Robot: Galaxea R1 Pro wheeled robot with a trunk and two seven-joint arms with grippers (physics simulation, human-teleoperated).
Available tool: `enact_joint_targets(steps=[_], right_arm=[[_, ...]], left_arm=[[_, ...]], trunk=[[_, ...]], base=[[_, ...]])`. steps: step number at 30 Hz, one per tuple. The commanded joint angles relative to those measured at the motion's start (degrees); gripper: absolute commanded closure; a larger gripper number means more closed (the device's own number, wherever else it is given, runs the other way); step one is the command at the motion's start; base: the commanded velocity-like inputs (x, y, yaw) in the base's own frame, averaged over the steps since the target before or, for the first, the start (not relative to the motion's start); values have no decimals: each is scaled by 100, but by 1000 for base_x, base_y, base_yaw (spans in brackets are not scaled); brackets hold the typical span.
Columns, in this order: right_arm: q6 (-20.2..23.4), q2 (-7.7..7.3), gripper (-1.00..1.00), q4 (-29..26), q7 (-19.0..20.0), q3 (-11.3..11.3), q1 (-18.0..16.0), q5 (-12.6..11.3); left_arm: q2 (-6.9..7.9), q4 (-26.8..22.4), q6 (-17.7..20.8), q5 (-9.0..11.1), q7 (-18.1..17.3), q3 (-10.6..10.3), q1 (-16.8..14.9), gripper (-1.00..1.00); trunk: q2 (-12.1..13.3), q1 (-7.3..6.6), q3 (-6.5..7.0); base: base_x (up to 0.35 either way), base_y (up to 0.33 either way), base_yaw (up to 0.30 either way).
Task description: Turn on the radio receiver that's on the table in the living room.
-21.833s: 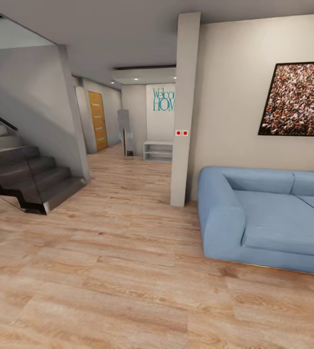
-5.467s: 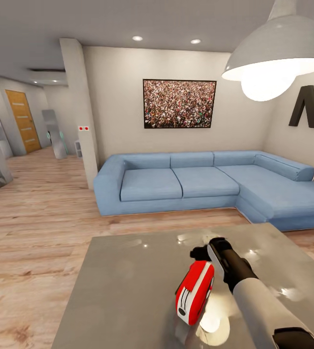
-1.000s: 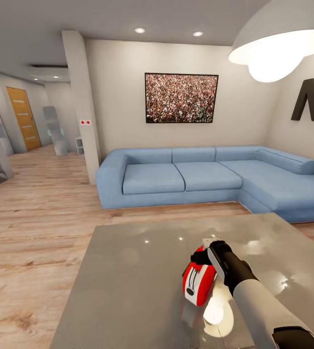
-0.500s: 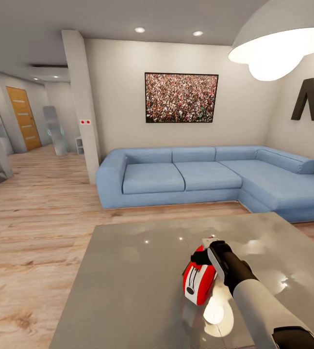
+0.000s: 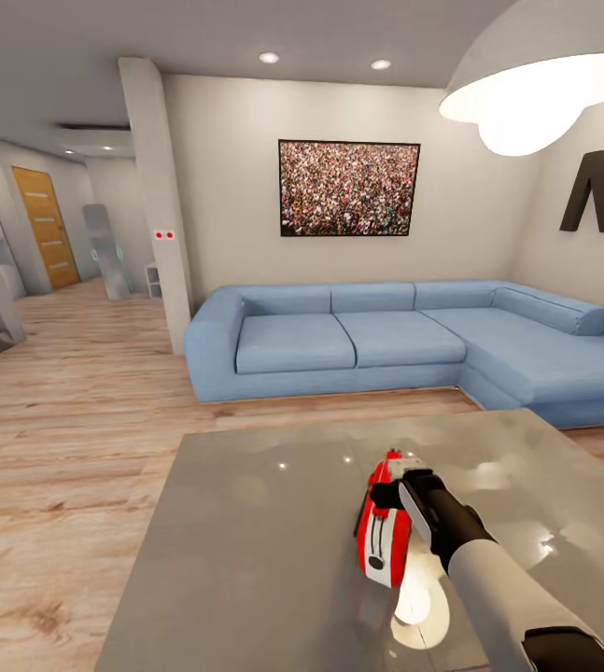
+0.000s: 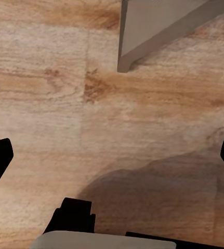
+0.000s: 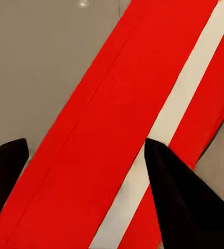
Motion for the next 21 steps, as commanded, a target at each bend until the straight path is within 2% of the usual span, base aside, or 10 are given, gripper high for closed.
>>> enact_joint_targets(steps=[1, 21], right_arm=[[-11, 1, 100, 11, 1, 4, 6, -75], [-33, 1, 100, 17, -1, 5, 6, -75]], left_arm=[[0, -1, 0, -1, 0, 0, -1, -100], [40, 10, -2, -56, -18, -14, -1, -100]], trunk=[[0, 0, -2], [0, 0, -2]], base=[[0, 0, 0], [0, 0, 0]])
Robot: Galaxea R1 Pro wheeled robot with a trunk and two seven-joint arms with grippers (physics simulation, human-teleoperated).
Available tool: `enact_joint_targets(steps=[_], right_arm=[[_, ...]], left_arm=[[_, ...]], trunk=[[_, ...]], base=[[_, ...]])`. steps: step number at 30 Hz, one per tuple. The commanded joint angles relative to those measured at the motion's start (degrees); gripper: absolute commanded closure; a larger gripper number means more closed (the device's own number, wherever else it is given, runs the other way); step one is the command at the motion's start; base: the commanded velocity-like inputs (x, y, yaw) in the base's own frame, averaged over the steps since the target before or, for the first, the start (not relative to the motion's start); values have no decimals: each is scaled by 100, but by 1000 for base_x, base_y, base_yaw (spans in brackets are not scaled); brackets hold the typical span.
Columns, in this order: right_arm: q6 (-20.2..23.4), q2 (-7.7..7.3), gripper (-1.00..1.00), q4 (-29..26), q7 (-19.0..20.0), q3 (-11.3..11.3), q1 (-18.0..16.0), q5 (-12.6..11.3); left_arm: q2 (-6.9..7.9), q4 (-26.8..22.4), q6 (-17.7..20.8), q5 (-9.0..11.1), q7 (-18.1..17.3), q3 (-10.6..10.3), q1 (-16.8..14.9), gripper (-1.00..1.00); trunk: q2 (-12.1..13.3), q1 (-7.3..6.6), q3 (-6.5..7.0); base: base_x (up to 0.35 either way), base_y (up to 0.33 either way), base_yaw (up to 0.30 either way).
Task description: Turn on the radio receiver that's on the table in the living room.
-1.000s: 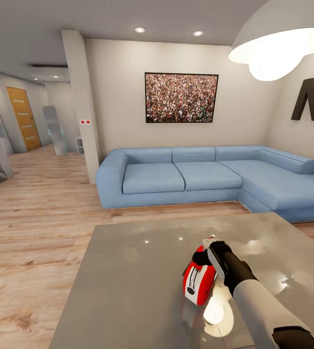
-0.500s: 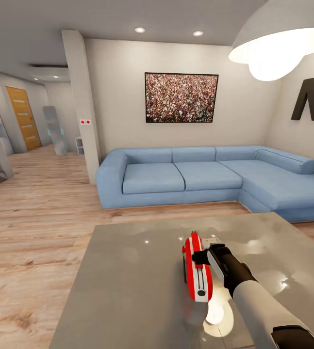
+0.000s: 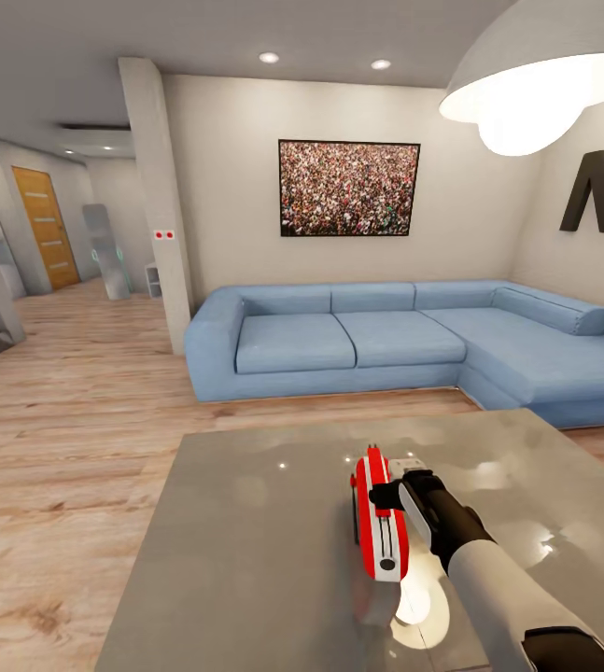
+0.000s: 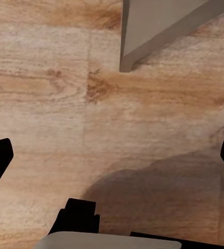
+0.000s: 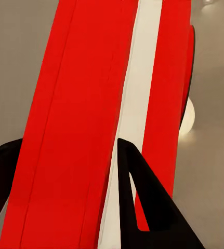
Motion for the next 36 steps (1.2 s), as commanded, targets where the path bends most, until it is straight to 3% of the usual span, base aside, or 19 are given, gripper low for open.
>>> enact_joint_targets(steps=[1, 4, 36], right_arm=[[1, 0, 100, -5, 1, -1, 1, 6], [4, 0, 100, -5, -1, -1, 1, 6], [1, 0, 100, -5, -1, 16, 1, 6]], left_arm=[[1, 0, 0, 0, 0, 2, 1, -100], [2, 0, 0, 0, 0, -1, 0, -100], [29, 0, 0, -18, 9, 9, 0, -100]], trunk=[[0, 0, 0], [0, 0, 0], [1284, -703, 574]], base=[[0, 0, 0], [0, 0, 0], [0, 0, 0]])
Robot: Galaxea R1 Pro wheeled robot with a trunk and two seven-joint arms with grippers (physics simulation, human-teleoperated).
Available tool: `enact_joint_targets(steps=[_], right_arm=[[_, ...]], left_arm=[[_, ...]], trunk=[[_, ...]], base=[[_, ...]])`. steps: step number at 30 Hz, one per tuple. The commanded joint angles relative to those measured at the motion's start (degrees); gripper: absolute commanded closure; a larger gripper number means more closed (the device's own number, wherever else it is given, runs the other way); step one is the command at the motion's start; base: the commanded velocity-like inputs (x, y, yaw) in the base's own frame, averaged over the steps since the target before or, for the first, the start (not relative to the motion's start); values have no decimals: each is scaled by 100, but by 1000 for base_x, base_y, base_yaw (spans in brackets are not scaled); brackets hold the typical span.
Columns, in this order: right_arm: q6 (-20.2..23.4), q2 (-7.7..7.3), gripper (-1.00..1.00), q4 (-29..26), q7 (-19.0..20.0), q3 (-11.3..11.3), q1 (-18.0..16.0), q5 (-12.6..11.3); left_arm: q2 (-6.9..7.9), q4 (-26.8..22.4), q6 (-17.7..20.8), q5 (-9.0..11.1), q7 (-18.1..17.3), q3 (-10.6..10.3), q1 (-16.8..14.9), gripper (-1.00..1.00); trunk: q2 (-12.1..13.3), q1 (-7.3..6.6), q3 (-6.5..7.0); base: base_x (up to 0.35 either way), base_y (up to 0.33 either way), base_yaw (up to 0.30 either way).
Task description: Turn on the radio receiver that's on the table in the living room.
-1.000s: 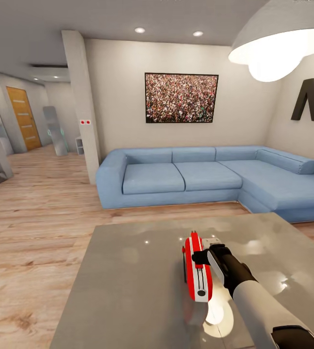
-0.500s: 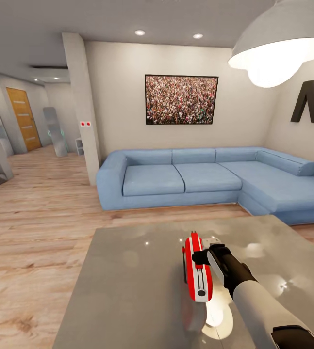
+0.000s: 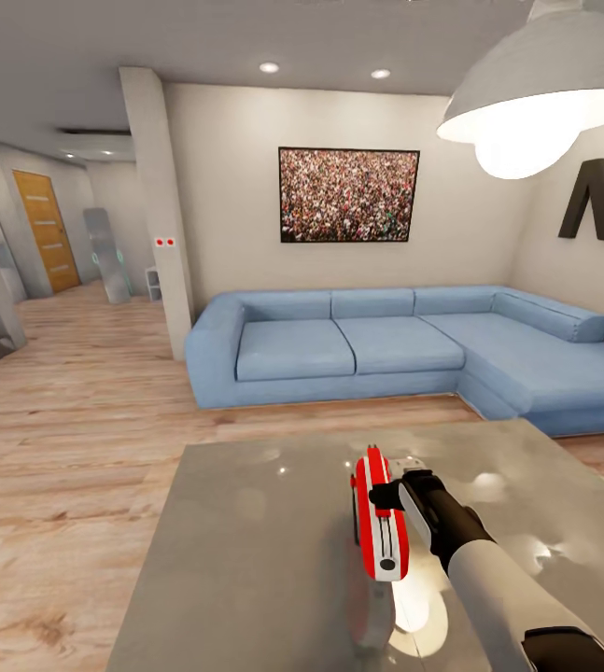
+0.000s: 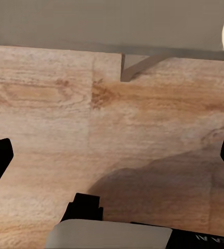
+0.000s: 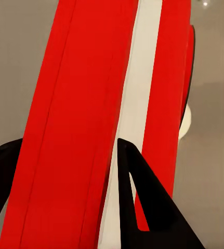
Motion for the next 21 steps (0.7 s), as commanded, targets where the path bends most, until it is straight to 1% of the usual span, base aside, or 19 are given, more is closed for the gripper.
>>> enact_joint_targets(steps=[1, 21], right_arm=[[1, 0, 100, -1, -1, 0, -1, 2], [0, 0, 100, 6, -2, 0, -1, 2]], left_arm=[[2, 0, 0, 0, 0, 0, 1, -100], [0, 0, 0, 0, 0, 0, 0, -100]], trunk=[[41, -23, 19], [844, -462, 378]], base=[[0, 0, 0], [0, 0, 0]])
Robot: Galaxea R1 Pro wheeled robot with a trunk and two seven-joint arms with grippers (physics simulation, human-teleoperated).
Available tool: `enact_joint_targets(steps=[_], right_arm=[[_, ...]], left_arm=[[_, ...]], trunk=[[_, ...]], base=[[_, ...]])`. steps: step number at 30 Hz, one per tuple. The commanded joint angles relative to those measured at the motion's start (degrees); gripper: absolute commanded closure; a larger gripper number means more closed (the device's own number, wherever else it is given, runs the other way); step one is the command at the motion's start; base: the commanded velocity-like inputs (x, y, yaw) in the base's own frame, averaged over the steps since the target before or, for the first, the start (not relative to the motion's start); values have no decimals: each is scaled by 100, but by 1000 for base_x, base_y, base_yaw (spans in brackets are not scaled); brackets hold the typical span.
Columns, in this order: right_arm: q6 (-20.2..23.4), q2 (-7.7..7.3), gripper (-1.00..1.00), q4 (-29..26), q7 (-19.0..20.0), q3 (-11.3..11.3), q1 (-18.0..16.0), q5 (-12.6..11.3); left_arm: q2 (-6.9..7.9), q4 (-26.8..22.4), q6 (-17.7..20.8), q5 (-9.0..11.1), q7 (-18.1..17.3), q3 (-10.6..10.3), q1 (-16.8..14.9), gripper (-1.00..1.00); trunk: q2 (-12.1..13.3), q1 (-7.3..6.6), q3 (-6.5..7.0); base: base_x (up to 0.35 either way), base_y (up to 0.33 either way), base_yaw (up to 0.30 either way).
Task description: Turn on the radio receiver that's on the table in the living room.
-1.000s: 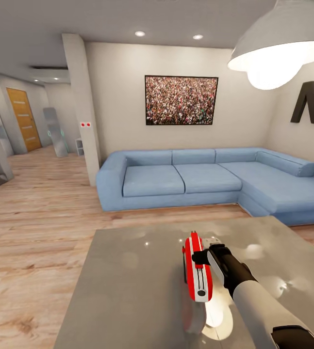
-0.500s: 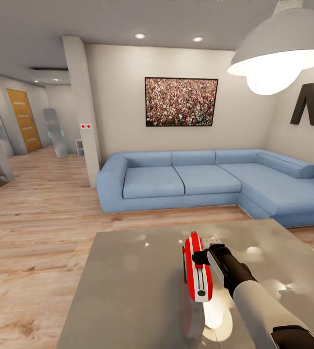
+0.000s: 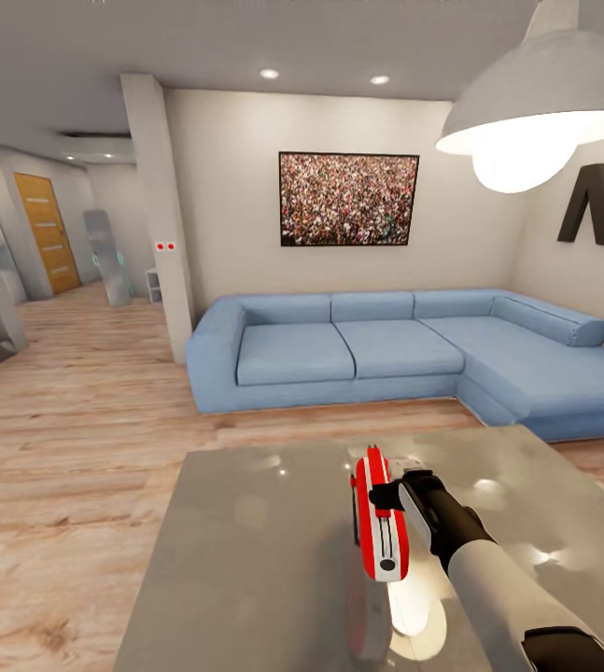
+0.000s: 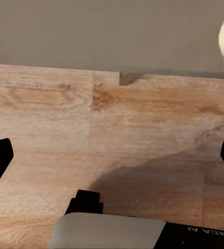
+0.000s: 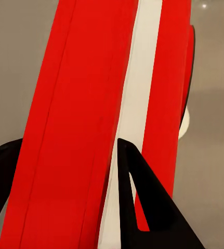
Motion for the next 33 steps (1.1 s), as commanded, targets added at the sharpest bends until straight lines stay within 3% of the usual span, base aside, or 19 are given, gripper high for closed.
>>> enact_joint_targets(steps=[1, 33], right_arm=[[1, 0, 100, -3, -2, 0, -1, 4], [-9, 0, 100, 0, -4, 2, -1, 4]], left_arm=[[2, 0, 0, 0, 0, 0, -1, -100], [8, 8, 0, 0, 0, 4, -1, -100]], trunk=[[41, -23, 19], [1325, -726, 593]], base=[[0, 0, 0], [0, 0, 0]])
